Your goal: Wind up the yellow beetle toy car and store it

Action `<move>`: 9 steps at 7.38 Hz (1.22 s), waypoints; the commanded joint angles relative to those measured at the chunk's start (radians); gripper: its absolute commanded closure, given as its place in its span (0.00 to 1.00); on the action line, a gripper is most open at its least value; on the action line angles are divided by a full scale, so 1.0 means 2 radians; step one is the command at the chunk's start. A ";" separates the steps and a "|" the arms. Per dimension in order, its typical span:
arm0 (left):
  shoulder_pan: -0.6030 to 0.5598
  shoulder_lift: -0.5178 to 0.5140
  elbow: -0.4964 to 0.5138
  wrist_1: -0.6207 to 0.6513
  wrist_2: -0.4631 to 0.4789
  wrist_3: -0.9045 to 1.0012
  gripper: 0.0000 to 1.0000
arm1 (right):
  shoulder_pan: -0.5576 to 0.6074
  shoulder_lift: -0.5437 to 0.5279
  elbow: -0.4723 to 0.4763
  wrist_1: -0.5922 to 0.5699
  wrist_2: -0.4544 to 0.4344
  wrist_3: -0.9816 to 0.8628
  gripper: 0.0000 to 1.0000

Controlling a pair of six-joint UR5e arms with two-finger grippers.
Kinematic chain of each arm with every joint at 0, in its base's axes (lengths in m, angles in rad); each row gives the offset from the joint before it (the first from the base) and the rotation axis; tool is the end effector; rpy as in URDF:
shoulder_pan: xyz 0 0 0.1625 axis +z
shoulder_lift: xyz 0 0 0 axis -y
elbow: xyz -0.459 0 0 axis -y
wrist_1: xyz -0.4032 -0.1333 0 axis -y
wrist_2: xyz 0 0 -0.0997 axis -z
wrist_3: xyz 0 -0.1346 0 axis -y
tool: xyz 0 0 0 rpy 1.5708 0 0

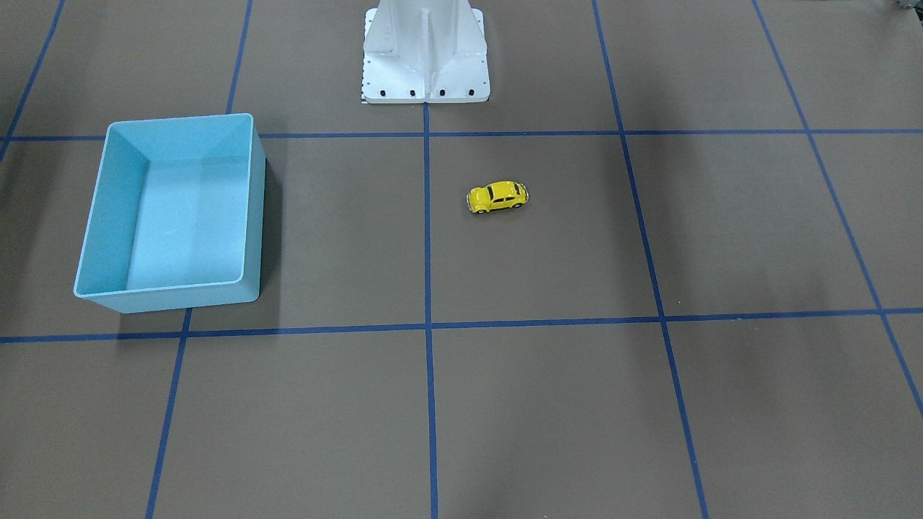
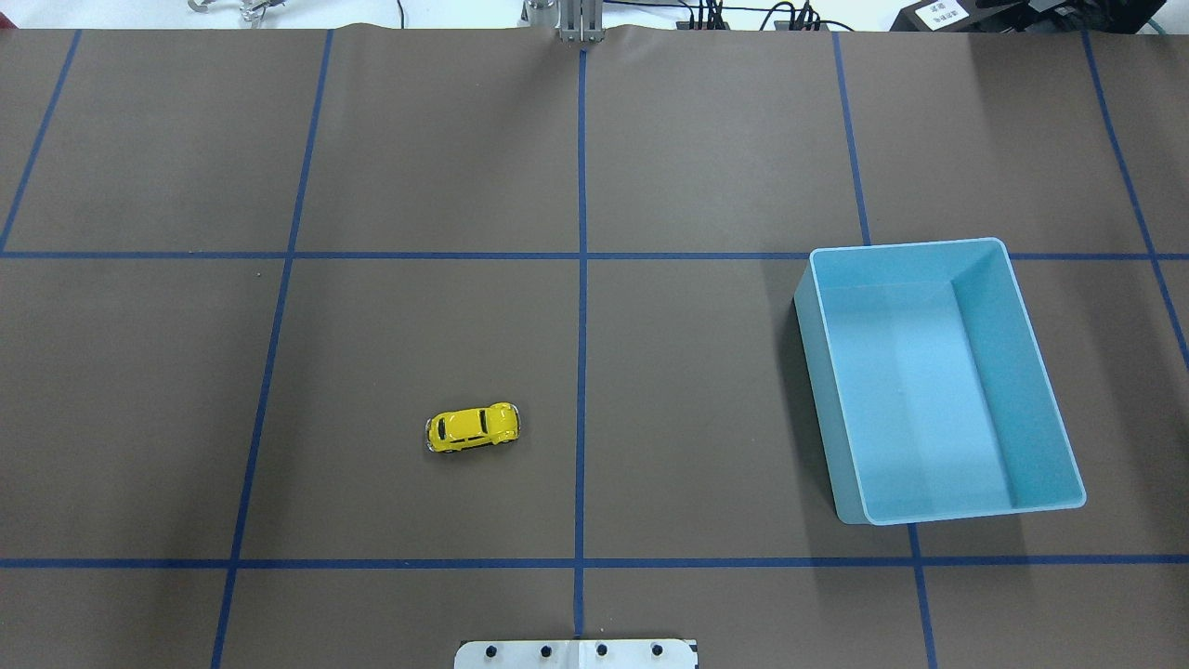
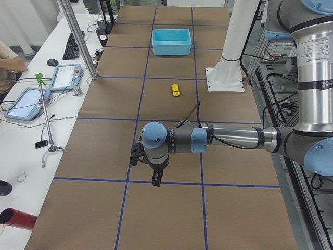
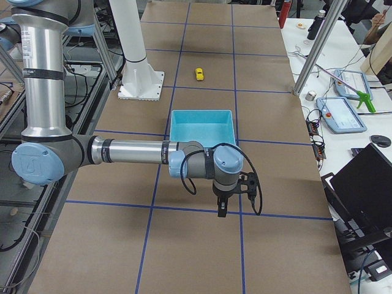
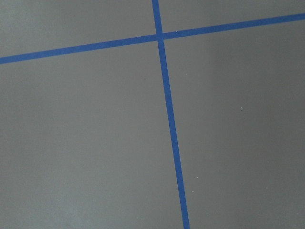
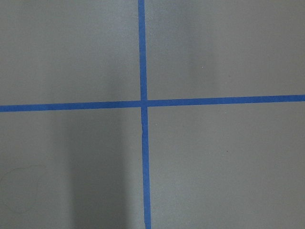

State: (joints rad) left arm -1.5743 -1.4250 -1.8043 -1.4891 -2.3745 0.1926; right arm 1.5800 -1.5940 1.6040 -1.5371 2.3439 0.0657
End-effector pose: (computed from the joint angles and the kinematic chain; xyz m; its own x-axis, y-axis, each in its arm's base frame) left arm -0.0379 -0.4351 0.6741 0.6819 0.1933 -0.7055 -0.1294 0.9811 0.1437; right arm 0.0439 -0.4960 0.7092 0.7138 0.0417 0.6991 -0.0562 0.9984 -0.0022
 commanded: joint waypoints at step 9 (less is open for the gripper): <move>0.389 -0.267 -0.061 0.019 0.093 -0.001 0.00 | 0.000 -0.001 -0.007 0.001 -0.001 -0.004 0.00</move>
State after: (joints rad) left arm -0.9151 -1.8513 -1.9255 -1.5130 -2.2322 0.1896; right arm 1.5807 -1.5967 1.5892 -1.5354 2.3400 0.0621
